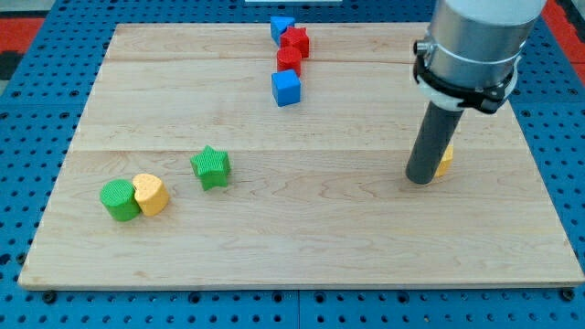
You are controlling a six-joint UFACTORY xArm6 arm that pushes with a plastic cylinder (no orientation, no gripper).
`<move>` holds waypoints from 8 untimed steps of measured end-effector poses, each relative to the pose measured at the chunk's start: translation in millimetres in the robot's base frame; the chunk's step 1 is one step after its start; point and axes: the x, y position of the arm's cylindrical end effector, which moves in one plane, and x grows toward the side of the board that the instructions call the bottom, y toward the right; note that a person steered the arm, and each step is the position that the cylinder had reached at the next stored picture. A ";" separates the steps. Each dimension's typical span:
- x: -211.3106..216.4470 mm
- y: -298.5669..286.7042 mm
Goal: Slide the green star towards the center of the board
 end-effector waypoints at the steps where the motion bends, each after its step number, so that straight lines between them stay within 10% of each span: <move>1: -5.0 8.1; 3: 71.4 -34.3; 8: 82.9 -253.5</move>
